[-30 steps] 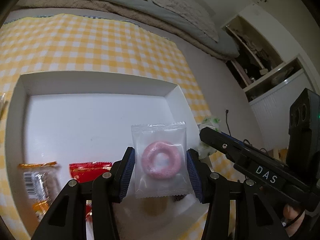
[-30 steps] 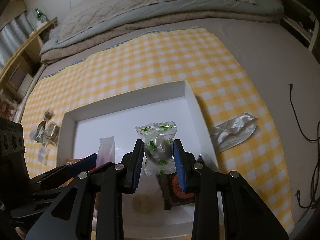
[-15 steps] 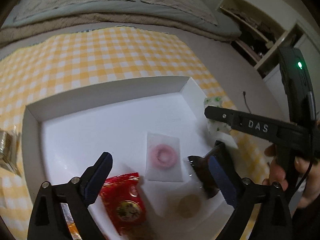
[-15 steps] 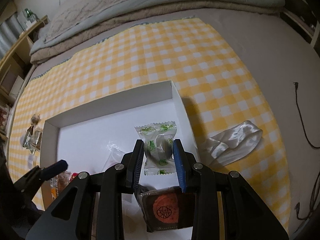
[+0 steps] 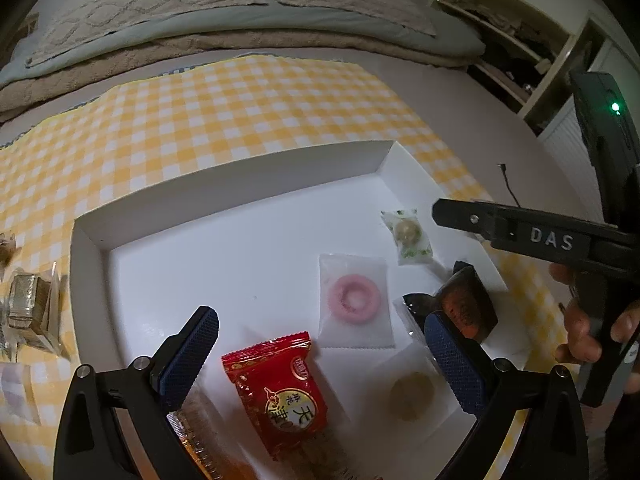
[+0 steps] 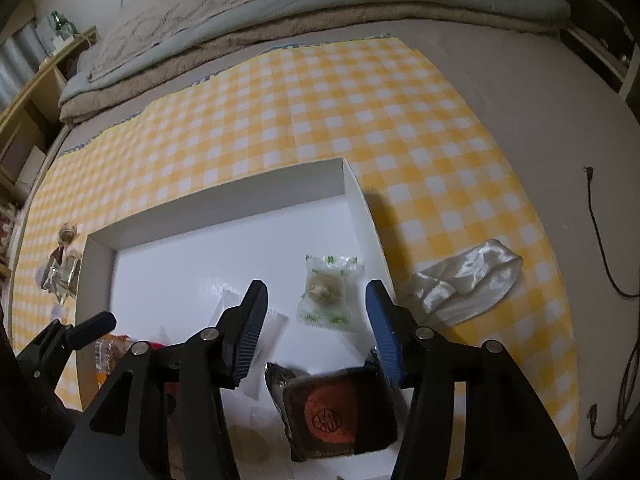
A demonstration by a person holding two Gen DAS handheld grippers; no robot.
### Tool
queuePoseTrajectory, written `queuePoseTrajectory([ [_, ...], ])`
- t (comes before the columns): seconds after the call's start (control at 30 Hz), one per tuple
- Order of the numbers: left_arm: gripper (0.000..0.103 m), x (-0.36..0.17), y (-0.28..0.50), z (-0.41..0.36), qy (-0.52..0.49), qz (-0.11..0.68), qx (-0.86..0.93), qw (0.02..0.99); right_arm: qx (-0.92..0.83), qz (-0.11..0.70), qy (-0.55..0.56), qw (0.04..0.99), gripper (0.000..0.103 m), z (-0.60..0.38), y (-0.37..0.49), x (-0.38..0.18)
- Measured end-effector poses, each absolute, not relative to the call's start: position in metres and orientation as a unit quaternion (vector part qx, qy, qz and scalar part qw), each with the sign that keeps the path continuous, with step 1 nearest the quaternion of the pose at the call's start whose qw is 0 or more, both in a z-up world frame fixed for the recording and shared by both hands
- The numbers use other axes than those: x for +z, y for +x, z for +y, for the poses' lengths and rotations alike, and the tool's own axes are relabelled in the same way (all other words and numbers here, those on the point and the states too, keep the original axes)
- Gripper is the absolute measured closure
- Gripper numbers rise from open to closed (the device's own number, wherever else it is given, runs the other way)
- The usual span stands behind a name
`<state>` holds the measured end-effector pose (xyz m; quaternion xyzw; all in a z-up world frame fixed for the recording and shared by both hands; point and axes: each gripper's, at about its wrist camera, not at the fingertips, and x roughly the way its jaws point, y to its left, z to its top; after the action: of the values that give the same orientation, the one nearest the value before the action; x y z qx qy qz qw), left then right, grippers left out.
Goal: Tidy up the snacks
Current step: 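Open both tools to drop the two snacks into the tray, then withdraw both open tools from the tray back toward the snack pile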
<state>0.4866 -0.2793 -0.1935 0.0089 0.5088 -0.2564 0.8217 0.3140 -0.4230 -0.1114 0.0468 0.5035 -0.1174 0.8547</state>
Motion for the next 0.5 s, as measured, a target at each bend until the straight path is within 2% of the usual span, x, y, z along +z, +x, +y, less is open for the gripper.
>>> queuePoseTrajectory([
  [0.37, 0.000, -0.169, 0.467, -0.256, 0.006, 0.497, -0.254, 0.830, -0.111, 0.484, 0.044, 0.867, 0.033, -0.416, 0.288, -0.094],
  [0.5, 0.000, -0.160, 0.459, -0.250, 0.009, 0.491, -0.254, 0.833, -0.108, 0.476, 0.030, 0.872, 0.018, -0.409, 0.279, -0.087],
])
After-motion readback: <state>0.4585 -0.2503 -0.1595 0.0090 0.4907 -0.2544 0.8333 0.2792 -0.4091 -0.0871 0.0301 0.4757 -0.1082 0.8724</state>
